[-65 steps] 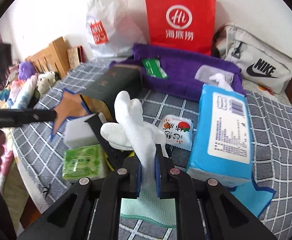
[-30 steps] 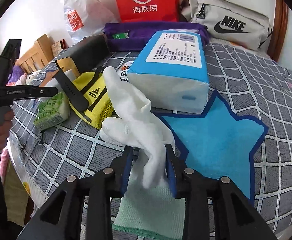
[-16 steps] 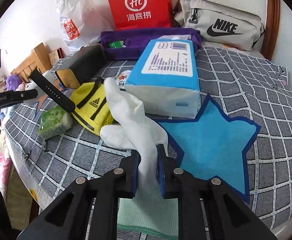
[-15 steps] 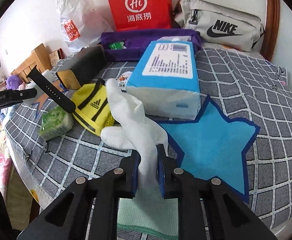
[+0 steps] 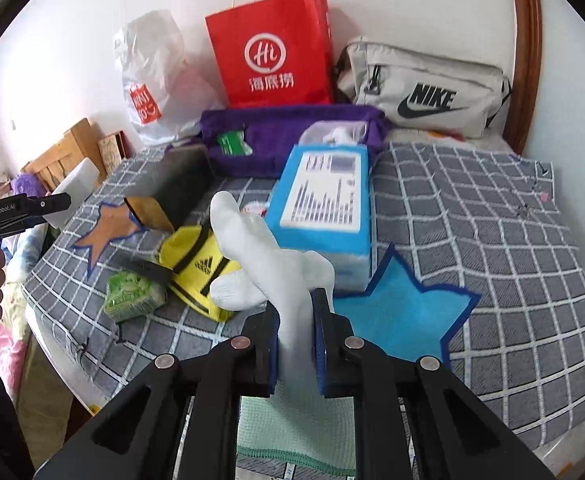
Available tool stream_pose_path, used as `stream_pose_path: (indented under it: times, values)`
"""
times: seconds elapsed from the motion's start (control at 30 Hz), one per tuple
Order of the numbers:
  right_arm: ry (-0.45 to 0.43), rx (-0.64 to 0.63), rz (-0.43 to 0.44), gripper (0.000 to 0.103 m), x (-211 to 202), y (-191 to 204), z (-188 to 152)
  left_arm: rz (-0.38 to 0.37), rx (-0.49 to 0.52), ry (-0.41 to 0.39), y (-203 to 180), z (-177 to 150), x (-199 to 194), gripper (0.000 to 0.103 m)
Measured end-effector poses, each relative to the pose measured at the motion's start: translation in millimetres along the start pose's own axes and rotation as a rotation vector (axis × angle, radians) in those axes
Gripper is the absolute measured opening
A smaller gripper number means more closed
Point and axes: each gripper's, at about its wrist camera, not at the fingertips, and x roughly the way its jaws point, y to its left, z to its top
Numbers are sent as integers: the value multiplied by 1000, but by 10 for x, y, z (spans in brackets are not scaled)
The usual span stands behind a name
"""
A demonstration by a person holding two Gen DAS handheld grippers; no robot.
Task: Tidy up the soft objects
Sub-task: 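Carry the white block and white glove over the purple towel with both tools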
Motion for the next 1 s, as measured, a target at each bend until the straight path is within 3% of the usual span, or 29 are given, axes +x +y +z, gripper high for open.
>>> stream_pose_path:
  times: [0.43, 1.0]
  values:
    - [-59, 14, -18, 14, -125, -33, 443, -37, 31, -21, -221, 257, -58, 57]
    - [-110, 27, -18, 14, 4, -147, 1041, -32, 51, 12, -412, 632, 244, 57]
